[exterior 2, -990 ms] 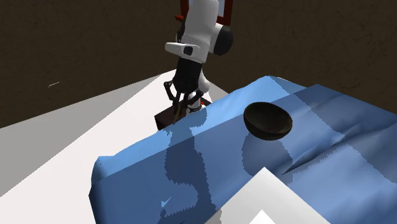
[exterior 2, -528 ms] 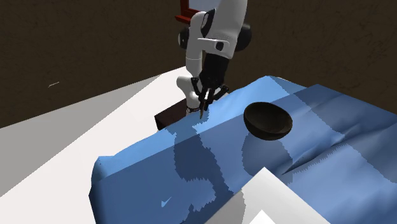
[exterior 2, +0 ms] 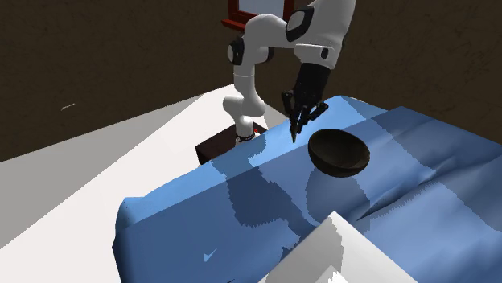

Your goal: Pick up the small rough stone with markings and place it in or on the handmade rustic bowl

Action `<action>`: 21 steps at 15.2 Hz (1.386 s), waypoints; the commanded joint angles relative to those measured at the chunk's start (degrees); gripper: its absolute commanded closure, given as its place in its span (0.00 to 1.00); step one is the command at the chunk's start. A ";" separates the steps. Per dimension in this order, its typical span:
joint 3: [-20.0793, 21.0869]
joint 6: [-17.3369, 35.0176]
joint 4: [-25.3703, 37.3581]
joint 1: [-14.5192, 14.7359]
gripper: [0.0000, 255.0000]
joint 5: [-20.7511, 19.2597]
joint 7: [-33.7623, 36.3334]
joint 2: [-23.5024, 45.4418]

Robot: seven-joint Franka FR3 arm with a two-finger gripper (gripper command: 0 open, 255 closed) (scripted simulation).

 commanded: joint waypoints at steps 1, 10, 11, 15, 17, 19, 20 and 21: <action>2.64 -2.19 1.84 1.45 1.00 -2.34 3.41 1.74; 12.58 -18.24 19.60 18.15 1.00 -21.66 17.93 18.93; 12.75 -21.03 23.40 22.55 1.00 -25.16 19.25 22.07; 12.71 -15.94 15.72 18.14 1.00 -20.81 20.63 18.31; 12.79 -13.63 12.40 16.31 1.00 -19.14 21.18 16.73; 12.79 -11.42 9.33 14.77 1.00 -17.66 21.66 15.29; 12.75 -10.35 7.88 14.10 1.00 -16.99 21.87 14.61; 12.69 -9.31 6.47 13.50 1.00 -16.36 22.08 13.95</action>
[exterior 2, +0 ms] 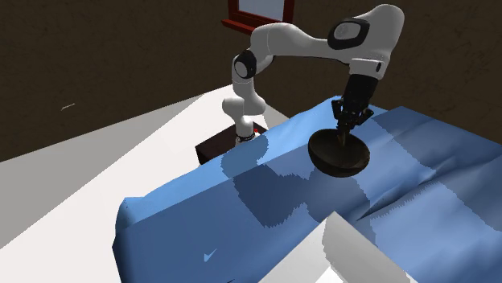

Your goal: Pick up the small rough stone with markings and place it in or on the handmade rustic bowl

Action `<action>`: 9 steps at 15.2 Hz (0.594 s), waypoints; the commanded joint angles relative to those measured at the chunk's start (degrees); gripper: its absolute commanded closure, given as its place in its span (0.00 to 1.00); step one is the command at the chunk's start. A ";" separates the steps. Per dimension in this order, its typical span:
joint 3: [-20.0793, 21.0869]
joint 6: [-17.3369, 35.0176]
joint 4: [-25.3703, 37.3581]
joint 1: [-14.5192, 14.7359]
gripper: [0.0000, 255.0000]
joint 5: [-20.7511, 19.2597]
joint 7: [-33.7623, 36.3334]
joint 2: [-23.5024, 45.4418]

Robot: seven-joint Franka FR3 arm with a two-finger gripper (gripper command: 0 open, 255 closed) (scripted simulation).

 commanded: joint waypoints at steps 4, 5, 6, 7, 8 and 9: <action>-0.34 4.80 -6.24 -2.34 1.00 2.52 1.05 -2.65; -0.43 5.62 -7.29 -2.67 1.00 2.91 1.22 -3.09; -0.44 5.62 -7.29 -2.66 1.00 2.91 1.22 -3.09; -0.45 5.62 -7.30 -2.66 1.00 2.91 1.22 -3.10; -0.45 5.62 -7.29 -2.66 1.00 2.91 1.22 -3.09; -0.45 5.62 -7.29 -2.65 1.00 2.91 1.22 -3.09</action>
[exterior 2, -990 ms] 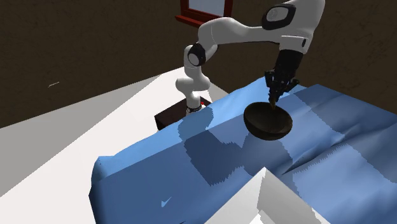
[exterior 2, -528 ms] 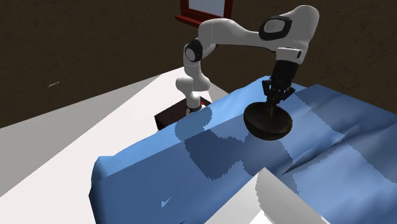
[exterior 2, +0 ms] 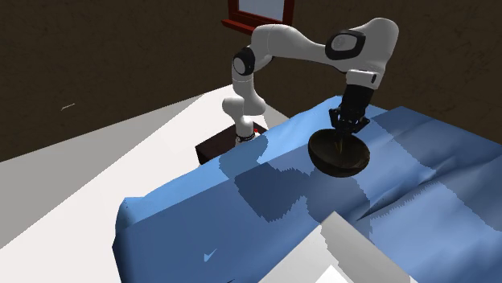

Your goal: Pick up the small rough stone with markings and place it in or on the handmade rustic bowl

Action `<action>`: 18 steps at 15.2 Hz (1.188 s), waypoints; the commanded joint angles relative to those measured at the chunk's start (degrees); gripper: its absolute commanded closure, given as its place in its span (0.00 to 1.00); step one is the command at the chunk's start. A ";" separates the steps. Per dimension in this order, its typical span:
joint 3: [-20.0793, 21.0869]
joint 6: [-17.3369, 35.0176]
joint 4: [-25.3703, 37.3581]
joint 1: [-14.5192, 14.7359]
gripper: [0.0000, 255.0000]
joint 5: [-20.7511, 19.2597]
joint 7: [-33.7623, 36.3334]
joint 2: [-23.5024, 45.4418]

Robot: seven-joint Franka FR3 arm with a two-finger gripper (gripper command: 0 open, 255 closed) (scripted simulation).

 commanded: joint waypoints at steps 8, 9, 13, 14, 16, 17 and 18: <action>0.00 0.04 -0.05 -0.02 0.00 0.02 0.01 -0.02; 0.00 0.04 -0.05 -0.02 0.00 0.02 0.01 -0.02; 1.71 -8.72 8.88 4.54 0.00 -3.33 0.21 2.87; 1.67 -8.72 8.88 4.57 0.00 -3.32 0.21 2.86; 1.66 -8.71 8.88 4.57 0.00 -3.31 0.21 2.85; 1.66 -8.71 8.88 4.57 0.00 -3.32 0.21 2.86; 1.66 -8.72 8.88 4.58 0.00 -3.32 0.21 2.86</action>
